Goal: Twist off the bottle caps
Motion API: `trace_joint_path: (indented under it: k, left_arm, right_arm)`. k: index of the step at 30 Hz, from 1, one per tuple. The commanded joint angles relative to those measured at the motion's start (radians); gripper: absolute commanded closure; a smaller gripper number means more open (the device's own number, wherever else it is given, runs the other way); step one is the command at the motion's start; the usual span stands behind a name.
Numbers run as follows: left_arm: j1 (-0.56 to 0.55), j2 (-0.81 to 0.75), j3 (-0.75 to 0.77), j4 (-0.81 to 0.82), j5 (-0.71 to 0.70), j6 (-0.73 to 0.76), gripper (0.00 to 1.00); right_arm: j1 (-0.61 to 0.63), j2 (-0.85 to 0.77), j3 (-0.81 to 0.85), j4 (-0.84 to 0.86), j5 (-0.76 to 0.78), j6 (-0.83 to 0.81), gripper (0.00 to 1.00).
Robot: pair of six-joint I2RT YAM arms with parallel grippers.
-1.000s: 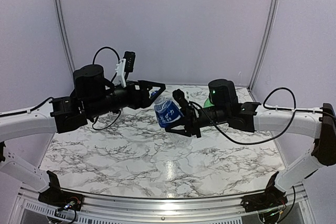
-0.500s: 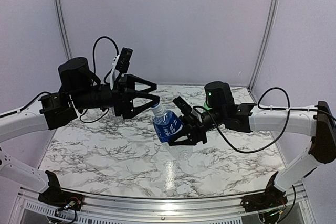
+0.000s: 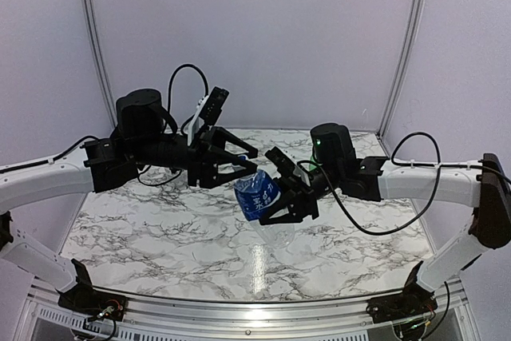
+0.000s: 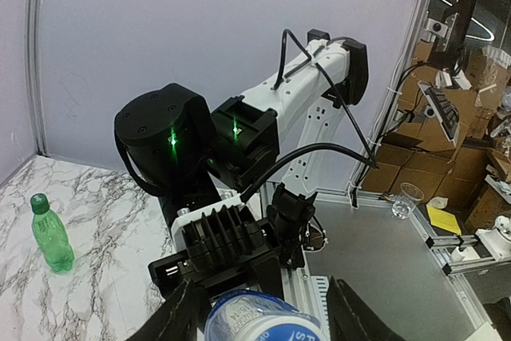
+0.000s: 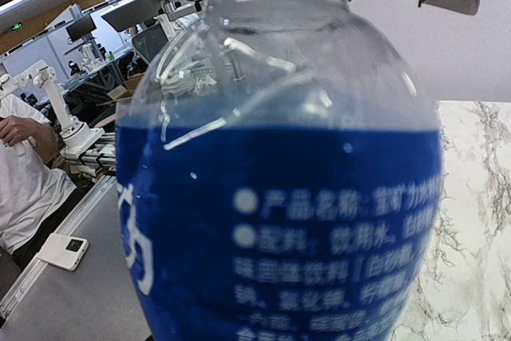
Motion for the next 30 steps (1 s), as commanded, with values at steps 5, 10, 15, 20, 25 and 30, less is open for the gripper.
trace_joint_path:
  k: [5,10,15,20,25,30]
  left_arm:
    - [0.006,-0.018,0.015,0.011,0.008,0.005,0.52]
    - [0.006,-0.023,0.01,0.011,-0.014,0.005,0.69]
    - [0.007,-0.047,-0.009,0.012,-0.085,-0.011,0.87]
    - [0.004,-0.09,-0.045,0.012,-0.384,-0.124,1.0]
    - [-0.05,-0.119,-0.072,0.005,-0.844,-0.345,1.0]
    - [-0.106,-0.09,-0.053,-0.002,-0.991,-0.427,0.97]
  right_arm:
    - [0.001,0.008,0.036,0.003,-0.018,-0.002,0.68]
    - [0.001,0.007,0.037,-0.004,0.01,-0.003,0.68]
    - [-0.003,-0.004,0.044,-0.028,0.119,-0.002,0.7]
    - [-0.01,-0.036,0.045,-0.024,0.344,0.017,0.7]
    - [0.0,-0.064,0.046,-0.008,0.665,0.033,0.71]
    - [0.031,-0.074,0.021,0.046,0.891,0.033,0.72]
